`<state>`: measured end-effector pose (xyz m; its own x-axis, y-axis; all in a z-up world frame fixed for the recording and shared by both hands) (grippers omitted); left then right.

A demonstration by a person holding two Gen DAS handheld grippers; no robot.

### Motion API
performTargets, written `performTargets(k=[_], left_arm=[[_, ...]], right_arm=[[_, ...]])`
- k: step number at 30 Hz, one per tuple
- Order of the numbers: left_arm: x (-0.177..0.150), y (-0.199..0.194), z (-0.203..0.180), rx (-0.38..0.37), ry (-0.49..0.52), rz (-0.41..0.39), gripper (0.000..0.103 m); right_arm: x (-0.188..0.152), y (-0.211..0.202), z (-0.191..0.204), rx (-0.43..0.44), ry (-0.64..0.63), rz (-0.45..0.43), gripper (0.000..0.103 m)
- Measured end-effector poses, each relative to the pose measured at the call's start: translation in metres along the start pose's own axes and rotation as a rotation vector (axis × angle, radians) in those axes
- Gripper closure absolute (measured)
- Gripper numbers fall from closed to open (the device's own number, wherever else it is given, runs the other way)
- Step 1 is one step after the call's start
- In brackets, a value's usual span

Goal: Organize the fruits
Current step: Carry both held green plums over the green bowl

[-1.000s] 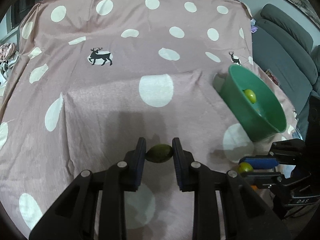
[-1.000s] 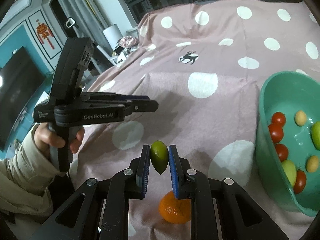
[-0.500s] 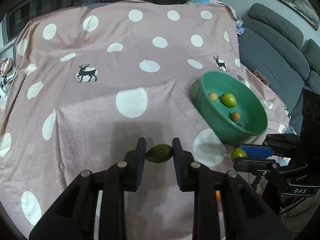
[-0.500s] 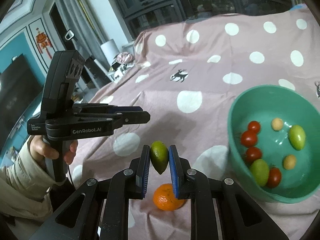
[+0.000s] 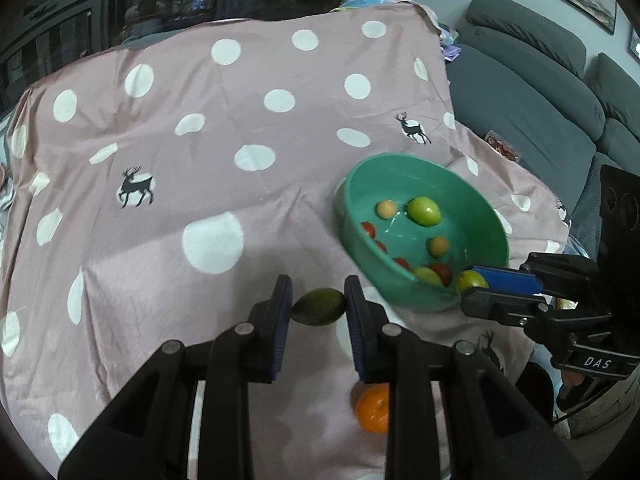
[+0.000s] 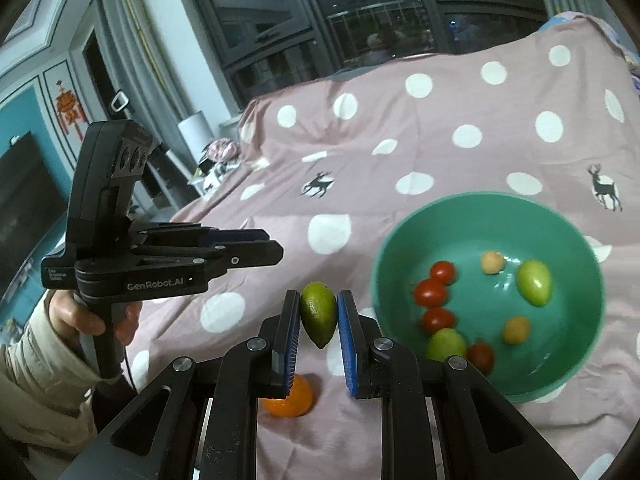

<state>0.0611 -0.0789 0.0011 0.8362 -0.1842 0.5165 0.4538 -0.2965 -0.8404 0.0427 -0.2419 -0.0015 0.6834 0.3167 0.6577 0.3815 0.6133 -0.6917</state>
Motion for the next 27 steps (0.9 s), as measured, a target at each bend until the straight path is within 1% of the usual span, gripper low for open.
performTargets(k=[9, 18, 27], left_arm=[[0.025, 0.012, -0.026, -0.027, 0.039, -0.004, 0.077], [0.046, 0.036, -0.053, -0.057, 0.098, 0.022, 0.077], [0.059, 0.061, -0.072, -0.041, 0.148, 0.070, 0.077]], right_arm=[[0.000, -0.012, -0.028, -0.046, 0.058, -0.034, 0.083], [-0.004, -0.019, -0.058, -0.086, 0.122, -0.047, 0.083], [-0.007, -0.020, -0.081, -0.109, 0.175, -0.050, 0.083]])
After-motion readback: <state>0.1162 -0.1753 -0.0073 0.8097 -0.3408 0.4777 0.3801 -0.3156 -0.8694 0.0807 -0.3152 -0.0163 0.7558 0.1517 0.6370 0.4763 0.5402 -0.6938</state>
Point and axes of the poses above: each gripper's, at about its wrist camera, not at the fingertips, and y roughly the way its jaws point, z to its left, x to its top, the point moved 3 cm from there along y, roughly the way its jaws point, and after that the axes turned 12 degrees about z, right-handed, at the moved point
